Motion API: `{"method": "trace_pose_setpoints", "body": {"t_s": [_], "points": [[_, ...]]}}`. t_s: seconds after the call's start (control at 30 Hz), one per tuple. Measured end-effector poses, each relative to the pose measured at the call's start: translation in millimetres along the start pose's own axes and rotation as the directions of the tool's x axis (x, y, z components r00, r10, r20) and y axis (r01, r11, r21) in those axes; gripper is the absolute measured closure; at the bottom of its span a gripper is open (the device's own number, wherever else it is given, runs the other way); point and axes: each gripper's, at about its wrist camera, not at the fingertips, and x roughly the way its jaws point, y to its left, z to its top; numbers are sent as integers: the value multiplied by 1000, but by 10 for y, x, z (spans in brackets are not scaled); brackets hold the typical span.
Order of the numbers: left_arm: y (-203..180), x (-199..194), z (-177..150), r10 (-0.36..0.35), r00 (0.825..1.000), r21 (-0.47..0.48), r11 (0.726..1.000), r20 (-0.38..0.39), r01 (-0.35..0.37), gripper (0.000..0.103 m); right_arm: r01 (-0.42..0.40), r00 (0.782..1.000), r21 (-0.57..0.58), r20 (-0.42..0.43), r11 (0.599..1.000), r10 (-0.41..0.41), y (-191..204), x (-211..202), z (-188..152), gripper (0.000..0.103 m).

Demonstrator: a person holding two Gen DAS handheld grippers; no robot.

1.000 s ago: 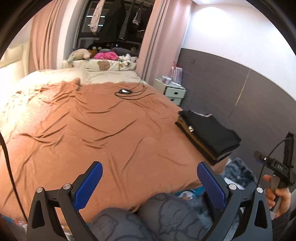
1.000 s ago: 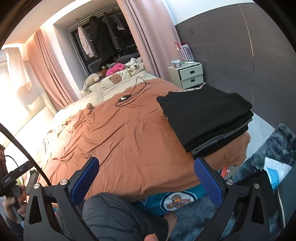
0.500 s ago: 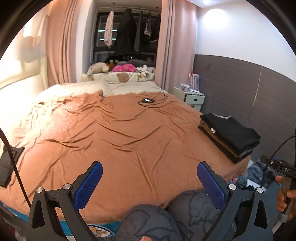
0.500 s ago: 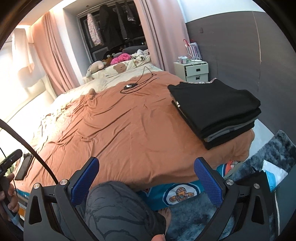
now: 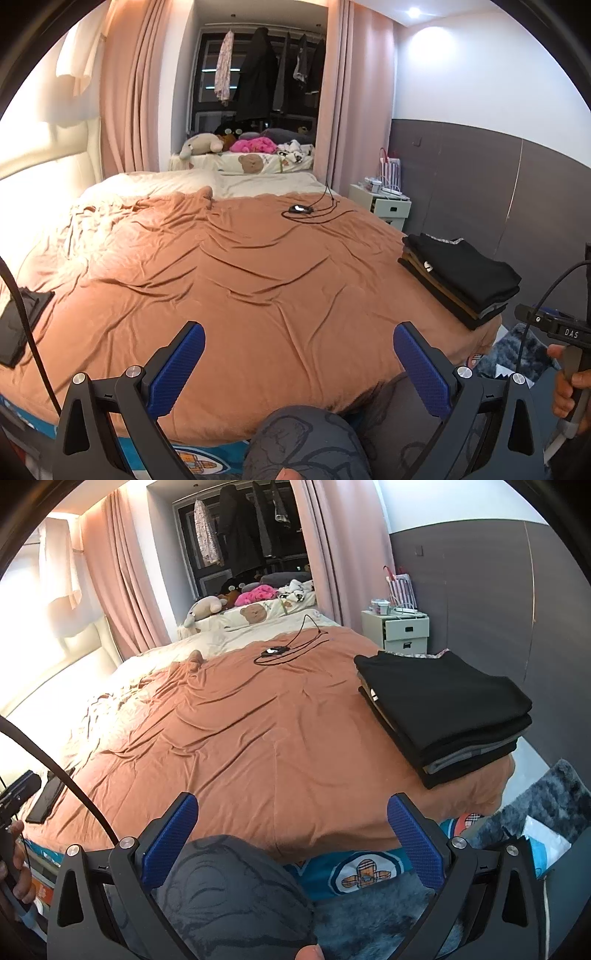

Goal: Fold small clothes

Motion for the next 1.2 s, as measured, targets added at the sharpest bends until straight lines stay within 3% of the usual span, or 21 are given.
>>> {"method": "trace_pose_setpoints", "body": {"t_s": [1.2], "points": [[6, -192, -11, 18, 998, 4, 1000, 63, -19, 0, -9, 999, -5, 39, 1000, 9, -113, -39, 11, 1]]}}
